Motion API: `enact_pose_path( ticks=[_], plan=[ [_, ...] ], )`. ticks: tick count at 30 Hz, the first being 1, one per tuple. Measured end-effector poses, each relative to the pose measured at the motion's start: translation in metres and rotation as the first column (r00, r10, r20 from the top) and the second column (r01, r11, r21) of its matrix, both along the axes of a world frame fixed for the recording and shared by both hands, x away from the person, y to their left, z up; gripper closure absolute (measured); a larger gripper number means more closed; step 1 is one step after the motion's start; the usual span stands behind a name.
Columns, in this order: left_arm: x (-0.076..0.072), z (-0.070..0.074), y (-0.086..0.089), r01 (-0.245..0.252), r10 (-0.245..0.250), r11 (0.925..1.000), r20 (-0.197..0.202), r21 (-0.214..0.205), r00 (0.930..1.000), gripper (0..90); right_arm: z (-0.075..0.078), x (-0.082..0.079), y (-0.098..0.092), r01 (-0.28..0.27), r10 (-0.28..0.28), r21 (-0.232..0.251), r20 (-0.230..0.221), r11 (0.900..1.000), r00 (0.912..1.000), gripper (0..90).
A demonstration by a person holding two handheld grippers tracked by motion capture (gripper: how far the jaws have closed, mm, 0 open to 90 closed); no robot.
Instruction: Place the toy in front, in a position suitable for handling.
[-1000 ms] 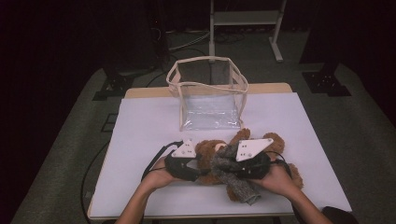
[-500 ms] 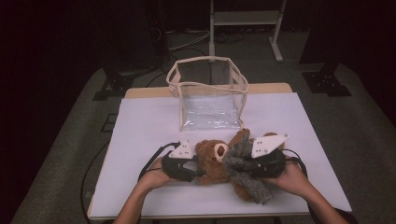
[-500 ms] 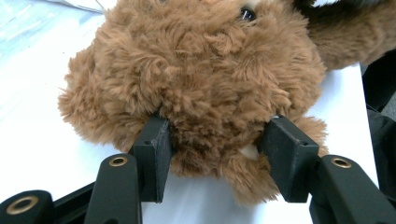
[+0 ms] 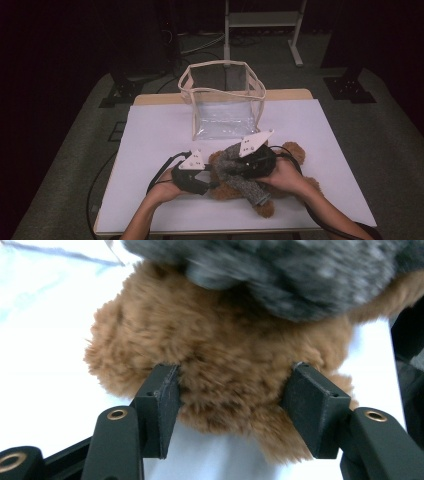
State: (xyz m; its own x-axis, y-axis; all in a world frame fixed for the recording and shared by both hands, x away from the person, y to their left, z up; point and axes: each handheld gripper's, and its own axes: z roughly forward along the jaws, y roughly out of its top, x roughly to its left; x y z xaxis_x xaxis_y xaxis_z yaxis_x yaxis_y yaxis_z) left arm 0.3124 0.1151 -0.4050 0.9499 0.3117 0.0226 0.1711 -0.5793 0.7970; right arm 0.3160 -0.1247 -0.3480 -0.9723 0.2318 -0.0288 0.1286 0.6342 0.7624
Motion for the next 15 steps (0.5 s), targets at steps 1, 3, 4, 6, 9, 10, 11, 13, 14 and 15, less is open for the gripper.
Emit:
enact_pose_path(
  ticks=[1,3,4,6,9,10,11,13,14,15],
  plan=[
    [-0.002,0.001,-0.004,0.009,-0.009,1.0,0.007,-0.003,0.9999,41.8,0.001,-0.002,-0.002,-0.002,0.002,0.002,-0.003,1.0,1.0,72.3],
    [-0.004,0.0,-0.008,0.017,-0.017,0.9998,0.011,0.006,0.9998,42.4,0.004,-0.003,-0.003,-0.003,0.003,-0.001,0.003,1.0,1.0,72.3],
    [-0.005,-0.001,-0.009,0.018,-0.018,0.9997,0.016,0.014,0.9997,42.5,0.005,-0.003,-0.003,-0.001,0.001,-0.005,0.005,1.0,1.0,72.3],
    [-0.006,-0.001,-0.01,0.023,-0.023,0.9996,0.021,0.019,0.9995,42.9,0.008,0.001,-0.001,0.005,-0.005,-0.01,0.001,0.9999,1.0,72.3],
    [-0.007,-0.002,-0.01,0.037,-0.037,0.999,0.032,0.025,0.9988,43.5,0.011,0.015,0.004,0.013,-0.013,-0.026,-0.006,0.9996,0.9999,72.2],
    [-0.007,-0.002,-0.01,0.04,-0.041,0.9987,0.035,0.03,0.9985,43.6,0.011,0.021,0.007,0.014,-0.014,-0.037,-0.017,0.9992,0.9998,72.2],
    [-0.007,-0.002,-0.01,0.044,-0.045,0.9985,0.04,0.034,0.9982,43.7,0.01,0.028,0.011,0.007,-0.008,-0.042,-0.025,0.9991,0.9996,72.3],
    [-0.008,-0.002,-0.01,0.055,-0.057,0.9973,0.046,0.049,0.9973,43.7,0.008,0.038,0.02,0.007,-0.01,-0.055,-0.054,0.9985,0.9985,72.2],
    [-0.008,-0.002,-0.011,0.057,-0.06,0.9972,0.046,0.049,0.9972,43.7,0.006,0.043,0.025,0.011,-0.016,-0.058,-0.073,0.9982,0.9972,72.2],
    [-0.009,-0.003,-0.011,0.062,-0.065,0.9963,0.05,0.059,0.9966,43.7,0.003,0.048,0.029,0.006,-0.011,-0.071,-0.08,0.9975,0.9967,72.3]
  ],
)
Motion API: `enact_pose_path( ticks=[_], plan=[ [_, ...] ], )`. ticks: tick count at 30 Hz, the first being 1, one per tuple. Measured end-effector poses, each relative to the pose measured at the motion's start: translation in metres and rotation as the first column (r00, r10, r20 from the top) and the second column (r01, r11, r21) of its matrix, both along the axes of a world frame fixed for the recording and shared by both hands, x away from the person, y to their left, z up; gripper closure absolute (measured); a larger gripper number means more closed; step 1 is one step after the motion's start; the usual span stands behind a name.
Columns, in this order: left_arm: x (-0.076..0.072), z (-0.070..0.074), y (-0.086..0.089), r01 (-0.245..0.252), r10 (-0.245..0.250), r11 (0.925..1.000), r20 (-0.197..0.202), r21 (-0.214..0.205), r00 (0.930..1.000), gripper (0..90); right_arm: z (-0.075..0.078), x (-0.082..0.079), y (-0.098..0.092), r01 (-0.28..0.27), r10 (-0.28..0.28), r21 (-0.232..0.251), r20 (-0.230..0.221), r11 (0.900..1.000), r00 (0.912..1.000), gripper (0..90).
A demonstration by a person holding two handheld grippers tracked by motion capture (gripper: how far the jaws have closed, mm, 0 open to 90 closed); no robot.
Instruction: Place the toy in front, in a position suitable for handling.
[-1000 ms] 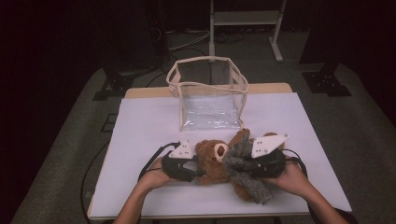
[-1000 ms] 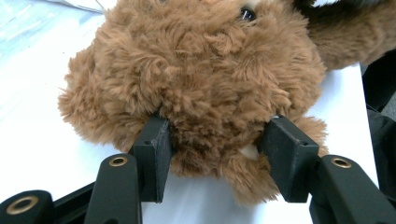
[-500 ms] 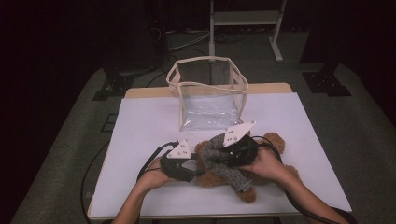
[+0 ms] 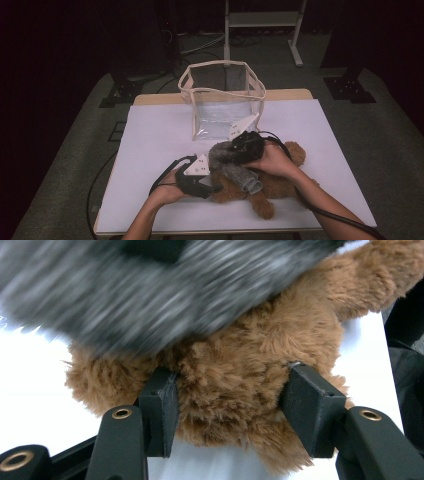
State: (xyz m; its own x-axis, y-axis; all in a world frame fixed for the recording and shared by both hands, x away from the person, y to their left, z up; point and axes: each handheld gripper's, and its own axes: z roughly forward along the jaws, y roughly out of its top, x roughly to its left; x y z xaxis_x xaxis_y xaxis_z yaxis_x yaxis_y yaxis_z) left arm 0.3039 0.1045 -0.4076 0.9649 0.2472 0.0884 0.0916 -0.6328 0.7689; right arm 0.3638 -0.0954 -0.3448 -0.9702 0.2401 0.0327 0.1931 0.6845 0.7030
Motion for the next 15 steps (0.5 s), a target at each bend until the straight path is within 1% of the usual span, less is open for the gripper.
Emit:
enact_pose_path(
  ticks=[2,3,4,6,7,8,11,13,14,15],
  plan=[
    [-0.001,-0.001,0.0,0.003,-0.003,0.9999,0.008,0.01,1.0,43.6,-0.005,0.009,0.007,0.004,-0.005,-0.014,-0.015,0.9999,0.9999,72.2],
    [-0.001,-0.001,0.0,0.002,-0.002,1.0,0.008,0.009,1.0,43.5,-0.007,0.013,0.008,0.009,-0.01,-0.013,-0.024,0.9999,0.9997,72.2],
    [-0.002,0.0,0.001,0.003,-0.003,1.0,0.008,0.009,1.0,43.4,-0.008,0.016,0.007,0.021,-0.022,-0.004,-0.042,0.9998,0.9989,72.3],
    [-0.002,0.0,0.0,0.004,-0.004,1.0,0.002,0.006,1.0,43.2,-0.009,0.019,0.002,0.032,-0.031,0.013,-0.05,0.9994,0.9983,72.3],
    [-0.002,0.0,0.0,0.004,-0.004,1.0,0.002,0.006,1.0,43.2,-0.009,0.019,0.002,0.032,-0.031,0.013,-0.05,0.9994,0.9983,72.3],
    [-0.002,0.0,0.0,0.011,-0.011,0.9999,0.009,0.007,0.9999,43.2,-0.009,0.018,-0.007,0.043,-0.042,0.019,-0.047,0.9989,0.998,72.3],
    [-0.002,0.0,-0.001,0.013,-0.013,0.9999,0.009,0.005,0.9999,42.6,-0.007,0.013,-0.022,0.059,-0.058,0.028,-0.036,0.9979,0.9977,72.3],
    [-0.001,0.0,-0.001,0.011,-0.011,0.9999,0.009,0.003,0.9999,42.4,-0.005,0.009,-0.034,0.068,-0.068,0.037,-0.025,0.9969,0.9974,72.4],
    [0.0,0.001,-0.001,0.014,-0.014,0.9999,0.013,0.01,0.9998,42.2,-0.003,0.007,-0.04,0.079,-0.078,0.04,-0.025,0.996,0.9966,72.4],
    [0.0,0.001,-0.001,0.011,-0.011,0.9999,0.012,0.005,0.9999,42.1,-0.001,0.005,-0.047,0.085,-0.084,0.044,-0.023,0.9954,0.9962,72.3]
  ],
)
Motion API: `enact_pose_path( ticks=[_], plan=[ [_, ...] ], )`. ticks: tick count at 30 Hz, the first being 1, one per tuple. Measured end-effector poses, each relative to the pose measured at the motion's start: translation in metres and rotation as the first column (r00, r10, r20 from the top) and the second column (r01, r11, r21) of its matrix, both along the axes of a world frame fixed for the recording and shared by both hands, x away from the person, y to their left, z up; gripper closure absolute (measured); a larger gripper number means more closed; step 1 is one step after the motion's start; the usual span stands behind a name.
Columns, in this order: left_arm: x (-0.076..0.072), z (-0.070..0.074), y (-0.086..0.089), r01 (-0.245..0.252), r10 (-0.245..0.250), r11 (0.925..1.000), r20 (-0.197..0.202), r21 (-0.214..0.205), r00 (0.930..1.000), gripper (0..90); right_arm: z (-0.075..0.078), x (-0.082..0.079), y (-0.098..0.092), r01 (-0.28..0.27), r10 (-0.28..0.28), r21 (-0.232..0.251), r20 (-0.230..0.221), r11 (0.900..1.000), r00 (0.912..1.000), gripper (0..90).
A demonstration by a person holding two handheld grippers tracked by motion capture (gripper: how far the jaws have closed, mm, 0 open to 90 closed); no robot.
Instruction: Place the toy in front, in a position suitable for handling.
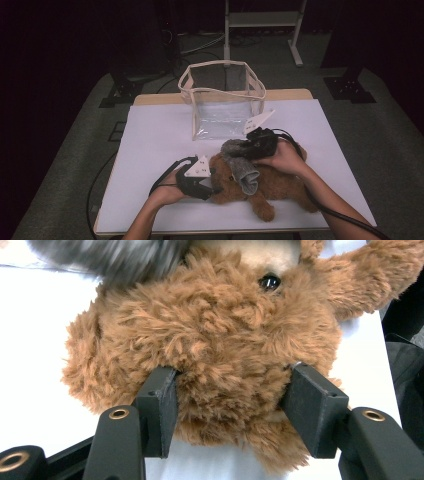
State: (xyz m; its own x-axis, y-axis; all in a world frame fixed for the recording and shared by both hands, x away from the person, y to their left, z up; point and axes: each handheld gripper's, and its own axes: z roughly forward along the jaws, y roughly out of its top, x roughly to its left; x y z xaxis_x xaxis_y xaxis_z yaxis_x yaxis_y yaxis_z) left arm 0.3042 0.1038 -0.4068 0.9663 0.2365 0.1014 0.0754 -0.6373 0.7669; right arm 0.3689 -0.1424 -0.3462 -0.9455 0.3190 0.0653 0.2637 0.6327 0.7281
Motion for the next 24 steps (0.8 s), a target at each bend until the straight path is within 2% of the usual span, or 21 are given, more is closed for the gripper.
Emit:
enact_pose_path(
  ticks=[2,3,4,8,10,11,12,13,14,15,19,21,23,24],
  plan=[
    [0.001,0.0,0.0,-0.005,0.005,1.0,-0.004,-0.005,1.0,42.1,0.004,-0.006,-0.012,0.019,-0.019,0.003,0.004,0.9998,0.9998,72.4],
    [0.001,0.0,0.0,-0.005,0.005,1.0,-0.004,-0.005,1.0,42.1,0.004,-0.006,-0.012,0.019,-0.019,0.003,0.004,0.9998,0.9998,72.4],
    [0.001,-0.001,-0.001,-0.013,0.012,0.9998,-0.011,-0.014,0.9999,42.1,0.007,-0.013,-0.021,0.022,-0.022,0.001,0.018,0.9998,0.9996,72.4],
    [0.002,-0.001,0.0,-0.026,0.026,0.9995,-0.011,-0.016,0.9996,42.3,0.011,-0.032,-0.032,0.011,-0.011,-0.02,0.043,0.9997,0.999,72.3],
    [0.004,-0.001,0.0,-0.032,0.032,0.9992,-0.013,-0.022,0.9994,42.4,0.011,-0.043,-0.033,-0.004,0.005,-0.032,0.053,0.9995,0.9986,72.3],
    [0.004,-0.001,0.0,-0.032,0.032,0.9992,-0.013,-0.022,0.9994,42.4,0.011,-0.043,-0.033,-0.004,0.005,-0.032,0.053,0.9995,0.9986,72.3],
    [0.005,-0.001,0.0,-0.048,0.047,0.9985,-0.01,-0.028,0.9988,42.5,0.01,-0.054,-0.033,-0.019,0.021,-0.037,0.058,0.9991,0.9981,72.3],
    [0.005,-0.001,0.0,-0.048,0.047,0.9985,-0.01,-0.028,0.9988,42.4,0.01,-0.054,-0.033,-0.019,0.021,-0.037,0.058,0.9991,0.9981,72.3],
    [0.006,-0.001,0.001,-0.06,0.06,0.9976,-0.006,-0.033,0.9982,42.4,0.01,-0.06,-0.032,-0.031,0.033,-0.036,0.058,0.9989,0.9977,72.3],
    [0.008,-0.001,0.001,-0.072,0.072,0.9967,-0.002,-0.036,0.9974,42.3,0.007,-0.07,-0.027,-0.055,0.059,-0.051,0.077,0.9972,0.9952,72.2],
    [0.009,0.001,0.002,-0.082,0.082,0.9959,0.006,-0.038,0.9966,42.2,0.0,-0.068,-0.02,-0.059,0.065,-0.072,0.088,0.9957,0.994,72.2],
    [0.009,0.004,0.006,-0.091,0.091,0.9947,0.005,-0.048,0.9958,42.6,-0.004,-0.061,-0.019,-0.04,0.045,-0.06,0.084,0.9974,0.9954,72.2],
    [0.009,0.006,0.01,-0.095,0.096,0.9937,0.013,-0.058,0.9953,42.6,-0.007,-0.053,-0.019,-0.015,0.022,-0.062,0.107,0.998,0.994,72.4],
    [0.01,0.007,0.013,-0.1,0.101,0.9933,0.014,-0.058,0.9948,42.7,-0.009,-0.048,-0.019,0.001,0.006,-0.06,0.102,0.9982,0.9948,72.4]
  ],
)
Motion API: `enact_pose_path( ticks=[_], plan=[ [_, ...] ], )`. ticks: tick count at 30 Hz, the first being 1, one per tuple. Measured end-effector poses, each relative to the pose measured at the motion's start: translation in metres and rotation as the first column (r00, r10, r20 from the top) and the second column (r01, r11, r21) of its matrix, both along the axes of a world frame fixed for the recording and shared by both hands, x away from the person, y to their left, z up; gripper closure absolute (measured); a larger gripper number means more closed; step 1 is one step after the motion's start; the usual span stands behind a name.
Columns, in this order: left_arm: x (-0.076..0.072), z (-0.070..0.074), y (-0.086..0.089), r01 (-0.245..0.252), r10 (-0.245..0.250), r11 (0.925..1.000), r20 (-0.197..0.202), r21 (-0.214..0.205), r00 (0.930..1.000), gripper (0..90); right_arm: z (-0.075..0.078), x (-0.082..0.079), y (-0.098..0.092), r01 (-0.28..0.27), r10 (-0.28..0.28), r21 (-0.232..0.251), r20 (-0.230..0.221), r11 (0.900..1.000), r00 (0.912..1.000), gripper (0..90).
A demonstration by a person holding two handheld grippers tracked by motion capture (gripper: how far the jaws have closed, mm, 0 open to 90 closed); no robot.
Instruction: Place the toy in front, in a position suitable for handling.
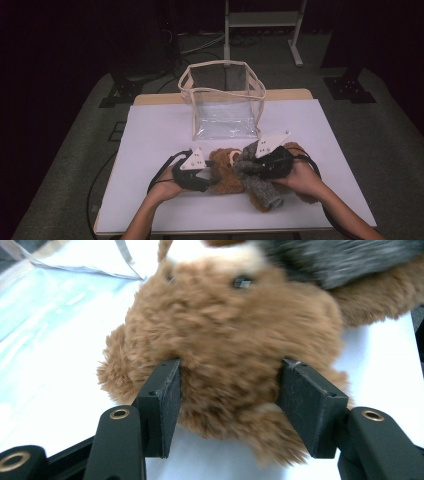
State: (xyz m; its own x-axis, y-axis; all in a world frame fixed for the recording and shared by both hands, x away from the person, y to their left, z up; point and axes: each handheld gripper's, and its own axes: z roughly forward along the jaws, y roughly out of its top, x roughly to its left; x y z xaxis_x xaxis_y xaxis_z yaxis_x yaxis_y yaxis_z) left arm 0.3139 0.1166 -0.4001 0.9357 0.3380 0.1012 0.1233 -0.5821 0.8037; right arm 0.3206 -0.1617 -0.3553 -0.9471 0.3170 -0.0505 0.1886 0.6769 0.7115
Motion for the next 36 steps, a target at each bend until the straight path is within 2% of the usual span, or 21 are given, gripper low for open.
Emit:
enact_pose_path(
  ticks=[3,7,12,14,15,17,19,22,25,26,27,29,31,35,36],
  plan=[
    [0.002,-0.004,0.004,-0.013,0.014,0.9999,-0.003,0.01,0.9999,43.9,-0.007,0.014,-0.002,0.037,-0.037,0.029,-0.024,0.9989,0.999,72.5],
    [0.005,-0.01,0.002,-0.017,0.017,0.9996,-0.015,0.021,0.9997,44.5,-0.003,0.019,0.0,0.048,-0.046,0.044,-0.026,0.9979,0.9986,72.4],
    [0.005,-0.011,-0.003,-0.01,0.01,0.9998,-0.011,0.018,0.9999,44.5,0.005,0.012,0.011,0.016,-0.015,0.051,-0.009,0.9986,0.9998,72.4],
    [0.005,-0.01,-0.004,-0.01,0.01,0.9998,-0.009,0.018,0.9999,44.4,0.008,0.007,0.024,-0.023,0.024,0.062,-0.001,0.9978,0.9997,72.3],
    [0.005,-0.009,-0.004,-0.01,0.01,0.9999,-0.008,0.01,0.9999,44.4,0.007,0.005,0.03,-0.035,0.035,0.065,-0.005,0.9973,0.9994,72.3],
    [0.005,-0.008,-0.004,-0.011,0.011,0.9999,-0.007,0.007,0.9999,44.0,0.001,0.003,0.04,-0.064,0.064,0.037,0.002,0.9972,0.9979,72.3],
    [0.005,-0.008,-0.003,-0.008,0.008,1.0,-0.013,-0.001,0.9999,43.5,-0.004,0.0,0.043,-0.073,0.073,0.033,-0.01,0.9968,0.9973,72.2],
    [0.005,-0.009,-0.003,-0.005,0.004,1.0,-0.014,-0.007,0.9999,43.5,-0.004,0.0,0.039,-0.072,0.073,0.053,-0.02,0.996,0.9971,72.3],
    [0.004,-0.011,-0.006,0.001,-0.001,1.0,-0.018,-0.005,0.9998,44.2,0.006,0.007,0.025,-0.032,0.033,0.091,-0.008,0.9953,0.9994,72.2],
    [0.004,-0.011,-0.006,0.001,-0.001,1.0,-0.018,-0.005,0.9998,44.4,0.006,0.007,0.025,-0.032,0.033,0.091,-0.008,0.9953,0.9994,72.2],
    [0.004,-0.011,-0.006,0.007,-0.007,1.0,-0.022,-0.004,0.9997,44.4,0.011,0.011,0.018,0.005,-0.006,0.109,0.004,0.994,1.0,72.2],
    [0.004,-0.011,-0.006,0.01,-0.01,0.9999,-0.023,-0.003,0.9997,44.4,0.013,0.017,0.012,0.042,-0.043,0.13,0.007,0.9906,0.999,72.2],
    [0.004,-0.011,-0.006,0.008,-0.008,1.0,-0.022,-0.004,0.9997,44.2,0.011,0.022,0.007,0.072,-0.071,0.135,-0.014,0.9882,0.9974,72.2],
    [0.005,-0.006,-0.003,0.0,-0.001,1.0,-0.016,-0.008,0.9999,39.7,0.002,0.02,0.004,0.067,-0.061,0.149,-0.043,0.9865,0.9972,72.0],
    [0.006,-0.003,-0.002,-0.008,0.007,0.9998,-0.013,-0.02,0.9999,39.7,0.001,0.018,0.004,0.056,-0.049,0.156,-0.047,0.9862,0.9977,72.0]
  ],
)
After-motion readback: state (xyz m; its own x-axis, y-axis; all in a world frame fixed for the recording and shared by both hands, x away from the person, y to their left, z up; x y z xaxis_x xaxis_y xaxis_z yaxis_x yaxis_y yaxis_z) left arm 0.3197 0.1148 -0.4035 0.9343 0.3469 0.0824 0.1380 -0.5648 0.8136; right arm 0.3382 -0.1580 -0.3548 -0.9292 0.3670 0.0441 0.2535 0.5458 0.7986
